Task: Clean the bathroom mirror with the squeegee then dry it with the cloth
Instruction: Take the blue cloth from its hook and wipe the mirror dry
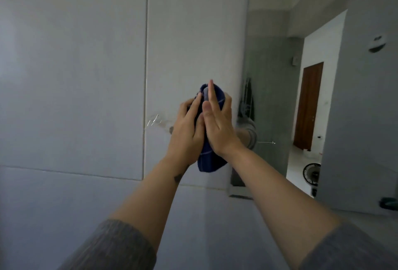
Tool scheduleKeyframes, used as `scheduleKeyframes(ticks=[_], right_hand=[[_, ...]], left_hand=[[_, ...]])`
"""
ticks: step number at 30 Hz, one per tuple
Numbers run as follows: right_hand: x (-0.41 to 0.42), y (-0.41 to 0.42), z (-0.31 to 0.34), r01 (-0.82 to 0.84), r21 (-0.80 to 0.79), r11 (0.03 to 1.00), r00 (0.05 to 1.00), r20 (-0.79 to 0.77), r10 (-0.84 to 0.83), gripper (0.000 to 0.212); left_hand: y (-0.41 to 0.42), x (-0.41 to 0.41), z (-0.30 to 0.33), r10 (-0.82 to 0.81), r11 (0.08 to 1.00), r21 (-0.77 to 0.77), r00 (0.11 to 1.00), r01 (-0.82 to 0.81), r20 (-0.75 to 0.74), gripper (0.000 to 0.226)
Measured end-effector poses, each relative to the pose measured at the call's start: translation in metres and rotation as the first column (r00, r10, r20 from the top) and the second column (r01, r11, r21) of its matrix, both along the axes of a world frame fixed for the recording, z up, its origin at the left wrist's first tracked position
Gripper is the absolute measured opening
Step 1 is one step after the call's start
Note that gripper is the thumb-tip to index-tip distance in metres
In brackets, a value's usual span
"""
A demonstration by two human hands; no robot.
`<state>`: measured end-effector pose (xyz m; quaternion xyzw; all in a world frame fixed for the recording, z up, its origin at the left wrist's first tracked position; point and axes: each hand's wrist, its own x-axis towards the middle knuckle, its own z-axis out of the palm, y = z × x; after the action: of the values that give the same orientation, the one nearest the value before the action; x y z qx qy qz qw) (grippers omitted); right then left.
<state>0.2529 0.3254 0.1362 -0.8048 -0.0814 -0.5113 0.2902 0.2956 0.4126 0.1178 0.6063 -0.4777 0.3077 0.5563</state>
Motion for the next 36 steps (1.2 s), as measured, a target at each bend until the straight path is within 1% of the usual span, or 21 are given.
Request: scheduleKeyframes(ticks=[1, 2, 5, 6, 8, 9, 10, 12, 13, 15, 17, 19, 21, 24, 25, 27, 30, 33, 36], right_hand=[[-0.010, -0.008, 0.015, -0.053, 0.034, 0.998, 0.998, 0.036, 0.051, 0.052], [-0.021, -0.017, 0.029, -0.066, 0.054, 0.996, 0.996, 0.066, 0.063, 0.051], [-0.050, -0.050, 0.068, -0.030, 0.106, 0.994, 0.985, 0.174, 0.012, 0.050], [-0.057, -0.062, 0.080, -0.004, 0.100, 0.995, 0.978, 0.207, -0.017, 0.050], [-0.068, -0.088, 0.102, 0.099, 0.049, 0.994, 0.958, 0.266, -0.108, 0.052], [-0.072, -0.100, 0.112, 0.186, 0.001, 0.983, 0.940, 0.290, -0.178, 0.054], [-0.073, -0.112, 0.123, 0.276, -0.050, 0.960, 0.917, 0.315, -0.247, 0.057], [-0.074, -0.131, 0.148, 0.422, -0.122, 0.899, 0.864, 0.356, -0.357, 0.061], [-0.073, -0.137, 0.160, 0.468, -0.146, 0.871, 0.843, 0.369, -0.391, 0.061], [-0.065, -0.144, 0.183, 0.557, -0.187, 0.809, 0.796, 0.396, -0.457, 0.064], [-0.053, -0.147, 0.200, 0.658, -0.223, 0.719, 0.732, 0.415, -0.541, 0.068], [-0.039, -0.146, 0.210, 0.755, -0.259, 0.602, 0.647, 0.437, -0.624, 0.068], [-0.027, -0.141, 0.217, 0.808, -0.307, 0.502, 0.588, 0.476, -0.654, 0.067], [-0.015, -0.134, 0.235, 0.847, -0.349, 0.400, 0.531, 0.530, -0.661, 0.064], [-0.012, -0.132, 0.245, 0.857, -0.349, 0.380, 0.515, 0.531, -0.673, 0.064], [-0.007, -0.127, 0.262, 0.866, -0.325, 0.379, 0.498, 0.502, -0.707, 0.069], [-0.002, -0.123, 0.276, 0.878, -0.283, 0.385, 0.477, 0.460, -0.749, 0.084], [-0.001, -0.126, 0.287, 0.906, -0.223, 0.361, 0.424, 0.452, -0.784, 0.078], [-0.008, -0.134, 0.302, 0.915, -0.181, 0.361, 0.403, 0.421, -0.813, 0.072]], left_hand=[[-0.010, -0.010, 0.013, -0.035, 0.999, -0.002, 0.999, 0.035, 0.020, 0.049], [-0.021, -0.020, 0.025, -0.063, 0.998, 0.000, 0.997, 0.063, 0.044, 0.049], [-0.053, -0.044, 0.060, -0.084, 0.996, 0.030, 0.987, 0.081, 0.139, 0.051], [-0.064, -0.048, 0.071, -0.082, 0.996, 0.051, 0.981, 0.073, 0.178, 0.052], [-0.085, -0.047, 0.091, -0.037, 0.996, 0.093, 0.973, 0.016, 0.228, 0.055], [-0.096, -0.037, 0.098, 0.031, 0.992, 0.111, 0.971, -0.059, 0.236, 0.055], [-0.104, -0.025, 0.103, 0.151, 0.974, 0.123, 0.953, -0.189, 0.262, 0.056], [-0.118, -0.007, 0.112, 0.377, 0.886, 0.139, 0.862, -0.442, 0.340, 0.058], [-0.122, -0.003, 0.116, 0.421, 0.859, 0.156, 0.845, -0.488, 0.329, 0.058], [-0.125, 0.001, 0.123, 0.476, 0.833, 0.186, 0.846, -0.521, 0.240, 0.058], [-0.126, 0.001, 0.124, 0.534, 0.808, 0.163, 0.821, -0.566, 0.202, 0.057], [-0.129, 0.007, 0.120, 0.589, 0.779, 0.096, 0.776, -0.620, 0.226, 0.059], [-0.132, 0.012, 0.113, 0.605, 0.770, 0.062, 0.758, -0.635, 0.243, 0.062], [-0.139, 0.018, 0.108, 0.628, 0.754, 0.036, 0.736, -0.656, 0.252, 0.065], [-0.140, 0.019, 0.107, 0.634, 0.749, 0.030, 0.730, -0.661, 0.255, 0.066], [-0.141, 0.021, 0.107, 0.640, 0.746, 0.010, 0.720, -0.666, 0.268, 0.068], [-0.140, 0.023, 0.105, 0.642, 0.746, -0.014, 0.712, -0.666, 0.285, 0.072], [-0.139, 0.023, 0.105, 0.641, 0.748, -0.022, 0.713, -0.664, 0.284, 0.074], [-0.139, 0.023, 0.104, 0.642, 0.747, -0.027, 0.709, -0.665, 0.291, 0.074]])
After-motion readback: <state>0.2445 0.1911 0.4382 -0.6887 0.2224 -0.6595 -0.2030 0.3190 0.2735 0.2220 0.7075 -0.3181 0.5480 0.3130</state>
